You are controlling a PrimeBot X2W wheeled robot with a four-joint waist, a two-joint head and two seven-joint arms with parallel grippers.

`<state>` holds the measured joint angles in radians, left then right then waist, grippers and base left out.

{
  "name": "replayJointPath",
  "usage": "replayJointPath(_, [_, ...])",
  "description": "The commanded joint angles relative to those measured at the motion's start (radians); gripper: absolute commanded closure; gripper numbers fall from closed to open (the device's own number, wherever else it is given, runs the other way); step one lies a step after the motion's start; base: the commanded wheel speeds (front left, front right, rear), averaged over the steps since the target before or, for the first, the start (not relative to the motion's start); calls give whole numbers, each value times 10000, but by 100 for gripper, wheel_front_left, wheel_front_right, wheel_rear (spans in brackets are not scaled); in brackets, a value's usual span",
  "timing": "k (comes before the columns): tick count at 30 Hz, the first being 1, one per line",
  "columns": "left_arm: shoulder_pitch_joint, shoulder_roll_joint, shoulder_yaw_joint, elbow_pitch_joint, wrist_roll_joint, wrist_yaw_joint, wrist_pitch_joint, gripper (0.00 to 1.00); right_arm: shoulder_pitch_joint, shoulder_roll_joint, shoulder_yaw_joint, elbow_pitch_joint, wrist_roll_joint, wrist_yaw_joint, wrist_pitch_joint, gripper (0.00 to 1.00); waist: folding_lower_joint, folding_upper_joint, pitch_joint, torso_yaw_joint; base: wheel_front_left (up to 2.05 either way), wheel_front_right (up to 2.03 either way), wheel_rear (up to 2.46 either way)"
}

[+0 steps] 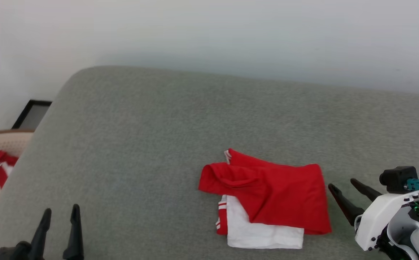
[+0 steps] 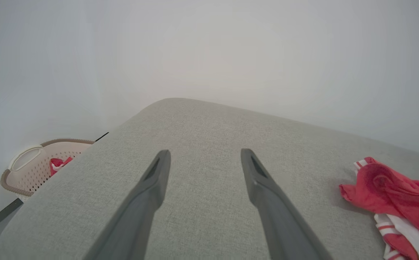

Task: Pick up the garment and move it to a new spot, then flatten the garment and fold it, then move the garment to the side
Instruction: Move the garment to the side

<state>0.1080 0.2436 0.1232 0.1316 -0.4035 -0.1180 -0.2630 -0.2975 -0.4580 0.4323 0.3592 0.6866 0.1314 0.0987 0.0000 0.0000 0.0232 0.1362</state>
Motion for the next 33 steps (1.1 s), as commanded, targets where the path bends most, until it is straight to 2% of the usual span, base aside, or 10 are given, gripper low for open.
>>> replayJointPath(1, [-144, -41, -48, 70, 5, -23, 9, 0, -95, -23, -25, 132, 147, -17, 397, 0, 0, 0, 355, 439, 0, 0, 0])
replayJointPath(11, [-514, -256, -200, 280, -44, -79, -6, 0, -264, 145, -479, 384, 464, -17, 2879, 0, 0, 0, 808, 876, 0, 0, 0])
replayJointPath(16, [-713, -398, -176, 329, -79, -111, -6, 0, -445, 629, -756, 762, 791, -17, 4029, 0, 0, 0, 1005, 941, 0, 0, 0])
replayJointPath(17, [-741, -409, -171, 346, -78, -117, -8, 0, -462, 779, -765, 867, 937, -17, 4238, 9, 0, 0, 1035, 948, 0, 0, 0])
replayJointPath(18, [-782, -418, -181, 368, -63, -123, -6, 0, -506, 879, -757, 946, 991, -17, 4415, 64, 0, 0, 1063, 956, 0, 0, 0])
replayJointPath(19, [-839, -432, -207, 385, -49, -129, -7, 0, -590, 879, -673, 970, 920, -17, 4545, 100, 0, 0, 1092, 976, 0, 0, 0])
replayJointPath(25, [-992, -455, -257, 454, 7, -127, -7, 0, -923, 794, -611, 888, 917, -17, 4939, 100, 0, 0, 1177, 1010, 0, 0, 0])
replayJointPath(33, [-1089, -398, -215, 349, -73, -132, -8, 0, -1292, 214, -991, 441, 608, -20, 5170, 100, 0, 0, 1283, 774, 0, 0, 0])
